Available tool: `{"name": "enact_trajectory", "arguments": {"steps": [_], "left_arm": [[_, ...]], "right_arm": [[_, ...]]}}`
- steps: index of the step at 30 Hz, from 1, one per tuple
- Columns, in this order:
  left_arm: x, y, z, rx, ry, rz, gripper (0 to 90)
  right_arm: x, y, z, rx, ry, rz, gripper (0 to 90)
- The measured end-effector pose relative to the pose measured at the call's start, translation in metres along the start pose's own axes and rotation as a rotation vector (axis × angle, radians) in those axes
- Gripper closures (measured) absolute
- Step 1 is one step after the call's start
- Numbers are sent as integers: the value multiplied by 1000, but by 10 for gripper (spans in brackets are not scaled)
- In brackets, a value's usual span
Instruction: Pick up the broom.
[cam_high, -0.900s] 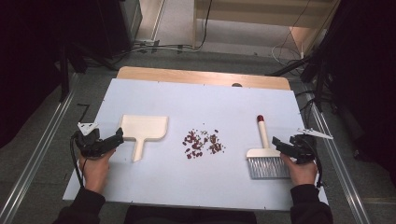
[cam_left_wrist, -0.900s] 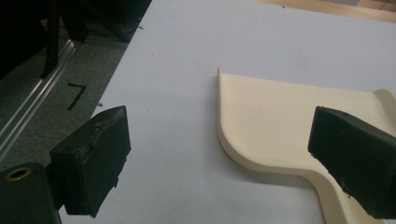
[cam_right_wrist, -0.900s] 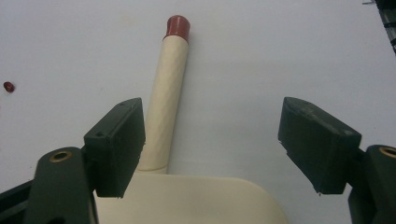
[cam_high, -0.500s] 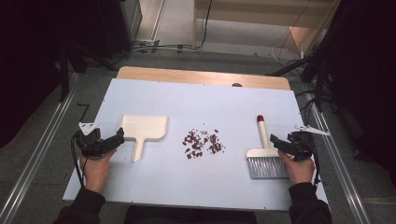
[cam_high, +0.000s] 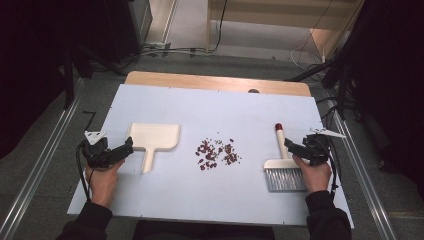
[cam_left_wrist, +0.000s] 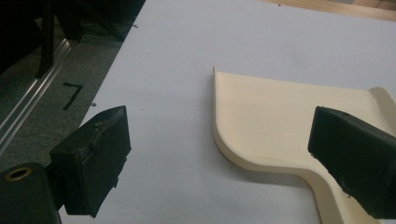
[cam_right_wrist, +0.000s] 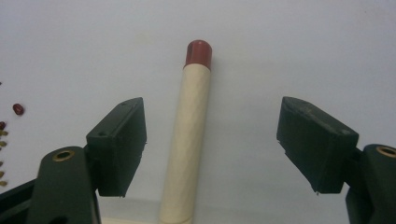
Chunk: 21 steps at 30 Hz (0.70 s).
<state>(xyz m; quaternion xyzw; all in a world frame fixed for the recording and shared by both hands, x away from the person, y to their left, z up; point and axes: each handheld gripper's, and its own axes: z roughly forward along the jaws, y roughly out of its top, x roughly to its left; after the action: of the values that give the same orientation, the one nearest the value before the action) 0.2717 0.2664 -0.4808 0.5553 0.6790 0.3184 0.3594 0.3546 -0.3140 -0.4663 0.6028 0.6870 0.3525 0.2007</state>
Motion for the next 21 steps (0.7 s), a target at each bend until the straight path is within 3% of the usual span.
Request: {"name": "enact_trajectory", "arguments": {"steps": [12,21], "left_arm": [[2,0,0,5,2,-6,67],[2,0,1,6,-4,-4,68]], "right_arm": [[5,18,18,13,-3,-2,229],[6,31,31,55,-7,0,248]]}}
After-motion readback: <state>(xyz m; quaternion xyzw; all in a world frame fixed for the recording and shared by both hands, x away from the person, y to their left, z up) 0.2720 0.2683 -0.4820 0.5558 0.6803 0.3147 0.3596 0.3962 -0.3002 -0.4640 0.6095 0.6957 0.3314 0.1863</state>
